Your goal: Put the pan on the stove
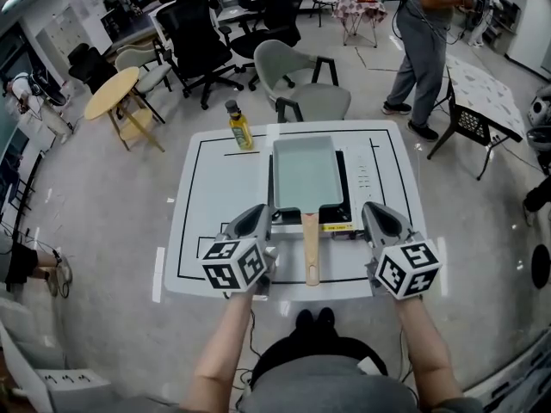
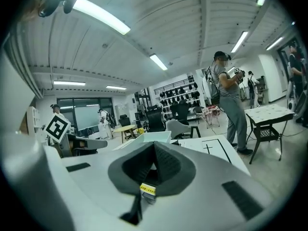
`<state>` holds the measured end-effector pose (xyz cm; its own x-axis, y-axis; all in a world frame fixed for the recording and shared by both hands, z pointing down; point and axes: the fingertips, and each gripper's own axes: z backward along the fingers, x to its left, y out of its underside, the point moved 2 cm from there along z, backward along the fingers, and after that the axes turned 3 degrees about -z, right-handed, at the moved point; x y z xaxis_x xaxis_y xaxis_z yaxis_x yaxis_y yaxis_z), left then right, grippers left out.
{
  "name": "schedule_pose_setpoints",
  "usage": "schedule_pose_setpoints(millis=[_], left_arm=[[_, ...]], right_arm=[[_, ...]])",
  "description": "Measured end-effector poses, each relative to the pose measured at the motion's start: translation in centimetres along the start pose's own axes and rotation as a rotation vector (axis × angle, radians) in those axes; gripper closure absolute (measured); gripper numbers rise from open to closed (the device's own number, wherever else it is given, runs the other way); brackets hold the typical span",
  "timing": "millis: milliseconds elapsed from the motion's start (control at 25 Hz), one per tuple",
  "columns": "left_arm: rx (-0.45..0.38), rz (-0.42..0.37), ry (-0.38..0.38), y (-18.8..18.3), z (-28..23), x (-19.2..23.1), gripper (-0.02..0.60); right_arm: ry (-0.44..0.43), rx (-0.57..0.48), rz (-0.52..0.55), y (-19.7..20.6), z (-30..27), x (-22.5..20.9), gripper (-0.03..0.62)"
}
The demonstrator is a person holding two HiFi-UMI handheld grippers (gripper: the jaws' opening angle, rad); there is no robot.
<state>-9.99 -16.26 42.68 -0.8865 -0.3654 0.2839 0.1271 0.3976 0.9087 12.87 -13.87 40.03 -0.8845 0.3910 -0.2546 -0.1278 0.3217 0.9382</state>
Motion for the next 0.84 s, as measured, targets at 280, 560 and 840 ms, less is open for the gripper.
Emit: schedule_pose_setpoints(millis=[280, 560, 840], left_arm=[[0.001, -0.009, 0.000, -0.25, 0.10, -0.44, 0.566], [-0.001, -0.015, 0.001, -0.26, -0.01, -0.23, 0.566], [-0.010, -0.002, 0.010, -0.02, -0.16, 0.10, 0.566]], right_arm=[[0.019, 0.004, 0.038, 0.15, 0.36, 0.00, 0.592], [0.022, -0.010, 0.054, -0.02, 0.30, 0.22, 0.592], [0.016, -0.003, 0.055, 0.40, 0.02, 0.12, 0.592]])
